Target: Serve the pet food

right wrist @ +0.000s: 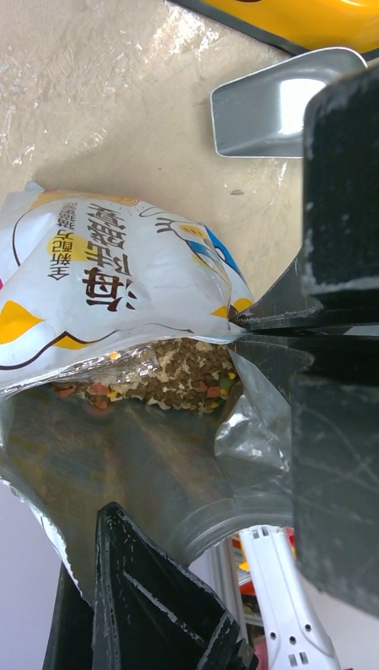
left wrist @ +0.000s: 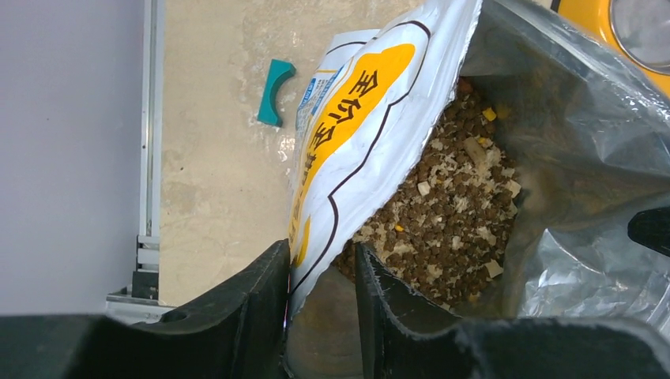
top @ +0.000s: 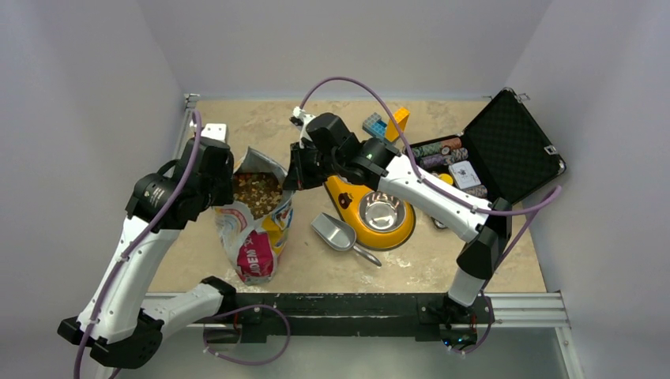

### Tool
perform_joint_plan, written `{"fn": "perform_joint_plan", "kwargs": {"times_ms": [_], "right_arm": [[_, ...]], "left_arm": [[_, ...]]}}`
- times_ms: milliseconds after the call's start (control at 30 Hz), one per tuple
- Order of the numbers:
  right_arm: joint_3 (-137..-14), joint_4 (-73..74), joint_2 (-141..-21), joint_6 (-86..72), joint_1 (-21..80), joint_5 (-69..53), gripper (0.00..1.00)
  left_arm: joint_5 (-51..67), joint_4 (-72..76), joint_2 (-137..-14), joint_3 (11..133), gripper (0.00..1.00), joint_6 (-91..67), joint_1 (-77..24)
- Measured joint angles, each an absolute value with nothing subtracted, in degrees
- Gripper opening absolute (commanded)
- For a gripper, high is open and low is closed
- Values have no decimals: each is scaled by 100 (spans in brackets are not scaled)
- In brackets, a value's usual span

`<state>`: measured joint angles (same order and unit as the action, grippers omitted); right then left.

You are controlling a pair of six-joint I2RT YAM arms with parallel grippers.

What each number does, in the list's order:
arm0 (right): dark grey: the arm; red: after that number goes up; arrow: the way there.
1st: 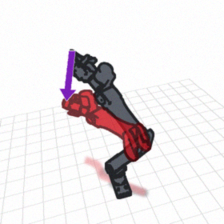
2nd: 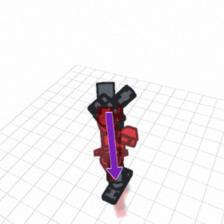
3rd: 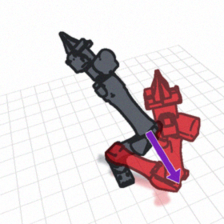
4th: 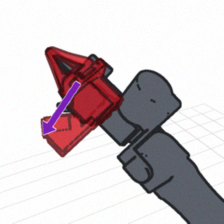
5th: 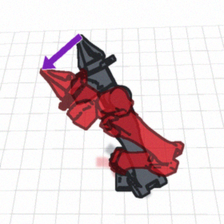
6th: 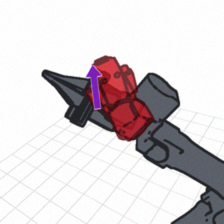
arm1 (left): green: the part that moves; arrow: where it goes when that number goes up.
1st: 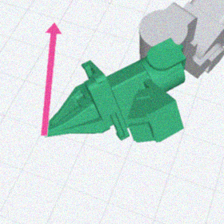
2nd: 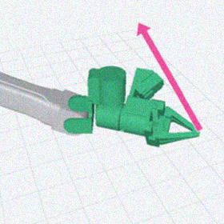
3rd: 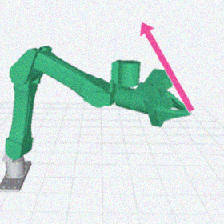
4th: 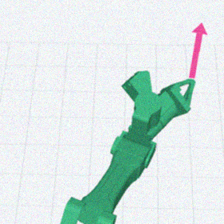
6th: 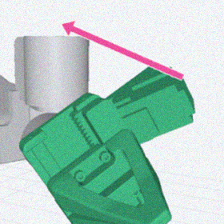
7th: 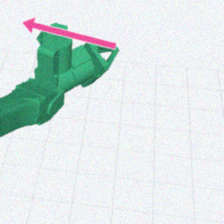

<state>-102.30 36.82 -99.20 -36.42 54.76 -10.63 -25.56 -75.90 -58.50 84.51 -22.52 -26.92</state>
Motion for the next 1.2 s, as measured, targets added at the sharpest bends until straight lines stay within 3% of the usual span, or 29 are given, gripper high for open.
{"fn": "perform_joint_plan", "kwargs": {"times_ms": [67, 100, 533, 833, 1067, 1200], "right_arm": [[-10237, 3682, -9920, -3651, 5494, -1000, 0], [-10239, 3684, -9920, -3653, 5496, -987, 0], [-11316, 4925, -10217, -3514, 5575, -556, 0], [-11548, 4368, -10488, -4224, 5590, -1347, 0], [-10689, 4191, -10309, -4032, 5610, -941, 0], [-10562, 4241, -10267, -3811, 5551, -543, 0]], "left_arm": [[-2567, -7588, -5852, 8423, 3, -2250, -2692], [-2580, -7594, -5850, 8418, 0, -2215, -2692], [-2248, -8462, -6226, 9609, 0, -2191, -2628], [-2429, -9074, -7043, 10943, 0, -1994, -2589], [-2268, -8090, -5911, 8923, 0, -1844, -2552], [-2014, -7373, -5697, 8405, 0, -1846, -2556]]}}
